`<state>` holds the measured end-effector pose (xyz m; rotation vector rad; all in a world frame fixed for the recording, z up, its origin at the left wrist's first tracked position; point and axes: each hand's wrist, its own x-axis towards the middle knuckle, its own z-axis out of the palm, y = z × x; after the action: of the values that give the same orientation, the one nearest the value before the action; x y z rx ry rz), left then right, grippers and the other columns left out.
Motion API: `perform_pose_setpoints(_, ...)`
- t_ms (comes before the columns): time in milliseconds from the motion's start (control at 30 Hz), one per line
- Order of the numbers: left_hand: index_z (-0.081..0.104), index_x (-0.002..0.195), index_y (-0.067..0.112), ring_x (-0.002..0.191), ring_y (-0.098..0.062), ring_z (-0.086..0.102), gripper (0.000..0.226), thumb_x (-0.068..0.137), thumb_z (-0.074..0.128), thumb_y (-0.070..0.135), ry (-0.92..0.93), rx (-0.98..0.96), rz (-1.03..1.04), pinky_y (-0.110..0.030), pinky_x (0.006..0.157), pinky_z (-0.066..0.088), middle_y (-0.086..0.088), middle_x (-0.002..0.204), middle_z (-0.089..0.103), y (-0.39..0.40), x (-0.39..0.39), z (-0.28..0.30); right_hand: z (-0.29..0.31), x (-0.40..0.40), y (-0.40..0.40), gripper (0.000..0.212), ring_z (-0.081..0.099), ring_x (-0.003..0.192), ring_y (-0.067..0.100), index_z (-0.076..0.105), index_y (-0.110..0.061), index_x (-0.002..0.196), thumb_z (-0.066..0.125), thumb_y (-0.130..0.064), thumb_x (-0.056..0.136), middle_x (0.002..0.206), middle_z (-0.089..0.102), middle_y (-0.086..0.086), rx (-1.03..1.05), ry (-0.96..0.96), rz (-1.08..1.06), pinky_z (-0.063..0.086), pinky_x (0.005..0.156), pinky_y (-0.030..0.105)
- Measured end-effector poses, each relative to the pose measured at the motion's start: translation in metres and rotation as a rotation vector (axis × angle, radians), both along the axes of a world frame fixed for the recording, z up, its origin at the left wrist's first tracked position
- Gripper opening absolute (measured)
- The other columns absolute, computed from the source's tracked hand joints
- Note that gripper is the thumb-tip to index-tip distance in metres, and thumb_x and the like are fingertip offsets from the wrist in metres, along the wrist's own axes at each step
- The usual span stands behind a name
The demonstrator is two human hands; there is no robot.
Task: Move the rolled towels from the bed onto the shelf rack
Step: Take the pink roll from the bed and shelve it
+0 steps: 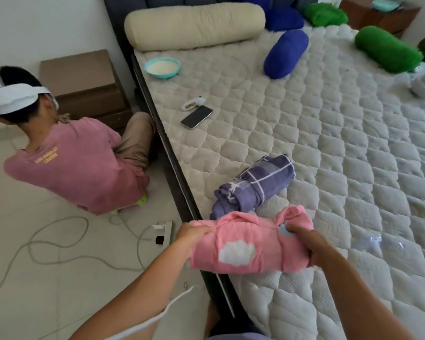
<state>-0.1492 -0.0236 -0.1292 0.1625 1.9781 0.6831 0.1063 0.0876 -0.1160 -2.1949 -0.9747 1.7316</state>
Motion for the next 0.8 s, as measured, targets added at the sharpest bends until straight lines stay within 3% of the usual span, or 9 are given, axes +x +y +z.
perform_pose_setpoints(100,0.064,0.122,0.011,0.114,-0.028,0.060,0.052,0.076,0.075,0.033,0.078,0.011,0.064,-0.030,0.093,0.050,-0.009,0.126,0.063,-0.046,-0.038,0.008,0.010,-0.040,-0.043,0.041,0.052,0.098,0.035,0.046,-0.012,0.114,0.068,-0.026,0.082,0.108,0.052,0.015,0.011,0.079,0.031,0.045,0.080,0.054)
perform_pose_setpoints(200,0.057,0.127,0.008,0.114,-0.031,0.060,0.071,0.066,0.080,0.037,0.114,0.046,0.197,-0.036,0.095,0.052,-0.014,0.129,0.061,-0.103,-0.082,0.019,0.017,-0.083,-0.084,0.029,0.054,0.096,0.034,0.049,-0.011,0.107,0.064,-0.021,0.084,0.094,0.055,0.015,0.034,0.127,0.116,0.046,0.079,0.051)
perform_pose_setpoints(300,0.057,0.125,0.003,0.110,-0.032,0.063,0.073,0.065,0.081,0.037,0.148,0.083,0.320,-0.036,0.088,0.055,-0.015,0.124,0.063,-0.182,-0.132,0.036,0.025,-0.141,-0.132,0.034,0.058,0.107,0.037,0.058,-0.010,0.103,0.068,-0.023,0.073,0.105,0.062,0.018,0.063,0.206,0.251,0.049,0.090,0.058)
perform_pose_setpoints(367,0.059,0.119,0.001,0.104,-0.032,0.065,0.071,0.063,0.083,0.039,0.166,0.103,0.389,-0.034,0.079,0.056,-0.016,0.118,0.066,-0.228,-0.157,0.046,0.022,-0.172,-0.152,0.046,0.060,0.105,0.037,0.060,-0.016,0.108,0.071,-0.027,0.065,0.114,0.063,0.019,0.036,0.261,0.297,0.052,0.084,0.060)
perform_pose_setpoints(467,0.061,0.117,-0.001,0.097,-0.030,0.066,0.066,0.066,0.083,0.035,0.205,0.115,0.560,-0.028,0.064,0.053,-0.015,0.116,0.067,-0.322,-0.198,0.060,0.028,-0.244,-0.210,0.036,0.064,0.101,0.033,0.064,-0.018,0.106,0.064,-0.025,0.070,0.113,0.067,0.017,0.094,0.356,0.454,0.056,0.080,0.052)
perform_pose_setpoints(600,0.057,0.129,0.005,0.115,-0.034,0.062,0.061,0.078,0.072,0.035,0.267,0.124,0.769,-0.039,0.093,0.054,-0.016,0.131,0.061,-0.431,-0.239,0.076,0.042,-0.325,-0.300,0.036,0.063,0.093,0.029,0.061,-0.012,0.112,0.067,-0.023,0.079,0.111,0.065,0.015,0.125,0.432,0.562,0.057,0.072,0.044)
perform_pose_setpoints(700,0.044,0.140,0.016,0.124,-0.040,0.051,0.066,0.082,0.068,0.036,0.216,0.152,0.946,-0.050,0.088,0.048,-0.011,0.145,0.047,-0.492,-0.263,0.092,0.051,-0.379,-0.354,0.017,0.060,0.078,0.025,0.060,-0.012,0.099,0.064,-0.017,0.083,0.098,0.063,0.015,0.085,0.482,0.644,0.053,0.062,0.036)
perform_pose_setpoints(800,0.041,0.141,0.019,0.124,-0.036,0.050,0.070,0.079,0.072,0.028,0.240,0.245,1.163,-0.048,0.094,0.049,-0.010,0.145,0.045,-0.541,-0.288,0.096,0.059,-0.432,-0.398,0.022,0.060,0.077,0.023,0.059,-0.013,0.106,0.064,-0.015,0.084,0.090,0.064,0.011,0.038,0.544,0.718,0.052,0.062,0.036)
